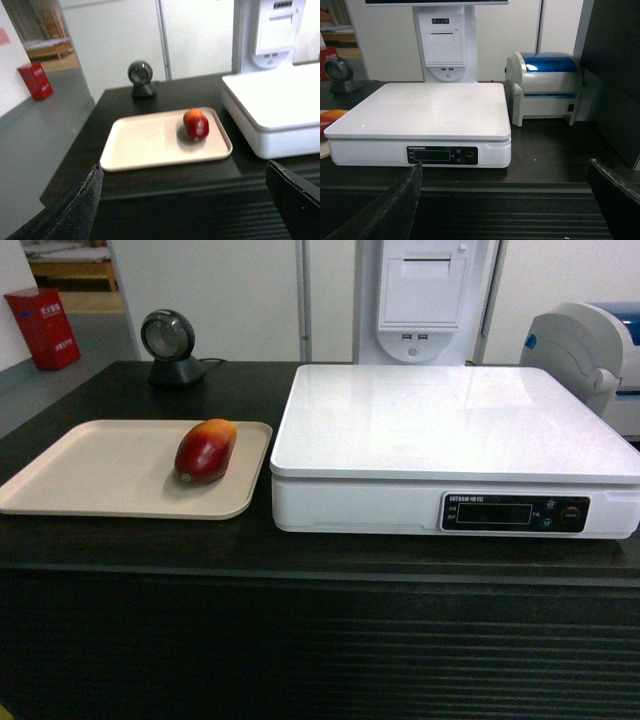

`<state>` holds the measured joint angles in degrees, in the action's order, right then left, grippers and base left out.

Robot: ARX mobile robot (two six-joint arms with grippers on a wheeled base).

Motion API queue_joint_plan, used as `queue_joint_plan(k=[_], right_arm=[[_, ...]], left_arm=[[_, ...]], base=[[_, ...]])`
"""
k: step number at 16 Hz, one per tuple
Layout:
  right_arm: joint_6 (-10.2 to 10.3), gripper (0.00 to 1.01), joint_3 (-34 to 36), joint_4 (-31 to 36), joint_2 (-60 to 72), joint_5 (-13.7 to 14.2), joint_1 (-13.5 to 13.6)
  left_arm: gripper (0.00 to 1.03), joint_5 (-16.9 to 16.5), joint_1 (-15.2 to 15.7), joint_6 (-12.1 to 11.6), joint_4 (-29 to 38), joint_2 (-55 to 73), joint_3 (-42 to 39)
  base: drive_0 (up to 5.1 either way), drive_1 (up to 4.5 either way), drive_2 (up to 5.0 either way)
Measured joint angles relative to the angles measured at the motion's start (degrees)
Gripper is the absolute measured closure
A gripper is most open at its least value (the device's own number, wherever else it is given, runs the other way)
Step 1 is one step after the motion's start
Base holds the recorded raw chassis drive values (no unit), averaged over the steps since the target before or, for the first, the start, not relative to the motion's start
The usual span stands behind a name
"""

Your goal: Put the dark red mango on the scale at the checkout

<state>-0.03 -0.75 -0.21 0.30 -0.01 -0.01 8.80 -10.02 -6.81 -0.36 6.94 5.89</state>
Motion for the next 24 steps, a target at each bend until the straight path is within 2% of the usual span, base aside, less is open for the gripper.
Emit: queue_joint_plan(k=[3,6,7,8,10,13,16,19,22,24], right_arm=[[0.00,0.03,0.00,0.00,0.00,0.00,0.00],[0.00,0.03,0.00,0.00,0.00,0.00,0.00],[0.00,0.03,0.00,0.00,0.00,0.00,0.00],[0.00,0.03,0.00,0.00,0.00,0.00,0.00],[0.00,0.03,0.00,0.00,0.00,0.00,0.00],[0.00,0.03,0.00,0.00,0.00,0.00,0.00],[0.00,0.03,0.00,0.00,0.00,0.00,0.00],[0.00,0.03,0.00,0.00,0.00,0.00,0.00],[0.00,0.03,0.00,0.00,0.00,0.00,0.00],[0.00,0.03,0.00,0.00,0.00,0.00,0.00]], left_arm=[[0.05,-3.28,0.52,-2.47,16.24,16.52,1.81],[0.05,-9.01,3.52,-4.07,38.60,45.51,9.51],[0.05,-10.14,4.00,-4.35,42.77,54.47,13.16],[0.05,-11.52,4.04,-4.33,44.15,64.43,17.73],[0.05,-13.94,3.65,-3.06,40.94,79.95,25.94],[0.05,-15.78,2.32,0.96,35.52,93.88,39.78],[0.05,-17.86,1.53,5.44,26.93,104.00,53.31],[0.05,-16.00,1.49,6.84,19.96,112.93,65.57],[0.05,-15.87,2.03,7.96,13.55,117.96,75.58],[0.05,-14.88,3.02,7.91,4.70,125.42,86.09]], base=[[0.0,0.00,0.0],[0.0,0.00,0.0],[0.0,0.00,0.0],[0.0,0.00,0.0],[0.0,0.00,0.0],[0.0,0.00,0.0],[0.0,0.00,0.0],[0.0,0.00,0.0],[0.0,0.00,0.0],[0.0,0.00,0.0]])
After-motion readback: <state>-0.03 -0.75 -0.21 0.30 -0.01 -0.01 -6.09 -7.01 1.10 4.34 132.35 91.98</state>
